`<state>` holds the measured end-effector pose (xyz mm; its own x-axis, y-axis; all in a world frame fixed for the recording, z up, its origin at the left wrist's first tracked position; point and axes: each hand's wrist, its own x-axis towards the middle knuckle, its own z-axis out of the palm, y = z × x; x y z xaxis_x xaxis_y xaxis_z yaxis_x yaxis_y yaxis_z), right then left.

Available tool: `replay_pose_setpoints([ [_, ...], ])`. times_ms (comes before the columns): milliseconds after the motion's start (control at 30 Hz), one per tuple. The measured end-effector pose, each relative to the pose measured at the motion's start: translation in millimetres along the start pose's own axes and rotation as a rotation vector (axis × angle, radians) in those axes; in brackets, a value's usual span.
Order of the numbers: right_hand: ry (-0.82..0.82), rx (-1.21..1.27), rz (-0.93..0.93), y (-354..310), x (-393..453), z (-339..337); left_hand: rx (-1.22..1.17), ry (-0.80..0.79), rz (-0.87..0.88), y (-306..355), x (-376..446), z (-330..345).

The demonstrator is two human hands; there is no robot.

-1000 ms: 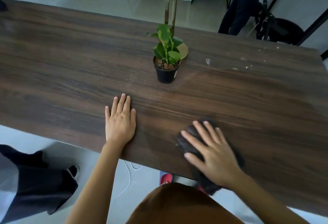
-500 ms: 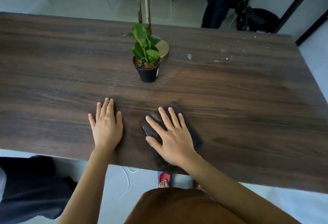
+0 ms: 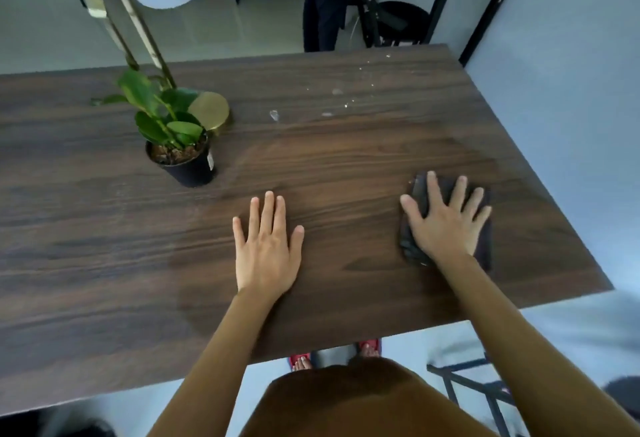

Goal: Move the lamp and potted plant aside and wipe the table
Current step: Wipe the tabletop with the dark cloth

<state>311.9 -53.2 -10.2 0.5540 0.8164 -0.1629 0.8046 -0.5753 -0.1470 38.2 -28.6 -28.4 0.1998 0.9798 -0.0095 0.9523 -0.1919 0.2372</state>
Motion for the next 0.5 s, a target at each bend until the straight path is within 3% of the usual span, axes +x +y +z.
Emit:
replay_pose_setpoints([
  [100,0.002,-0.039,-0.363,-35.3,-63.1,19.5,-0.009,-0.011,-0.005,-1.3,0.6,-0.5],
  [200,-0.065,-0.026,-0.553,0.2,-98.0,17.1,-0.007,-0.029,-0.013,0.7,1.4,-0.9],
  [267,-0.033,-0.017,-0.465,57.6,-88.0,7.5,-0.003,-0.042,-0.013,1.7,1.6,-1.7],
  [367,0.028,-0.055,-0.161,143.7,-44.7,-13.6,0.004,-0.059,-0.014,1.1,2.4,-2.1],
  [500,0.031,-0.033,0.134,158.0,31.3,-29.6,-0.011,-0.109,-0.038,7.7,4.3,-6.1],
])
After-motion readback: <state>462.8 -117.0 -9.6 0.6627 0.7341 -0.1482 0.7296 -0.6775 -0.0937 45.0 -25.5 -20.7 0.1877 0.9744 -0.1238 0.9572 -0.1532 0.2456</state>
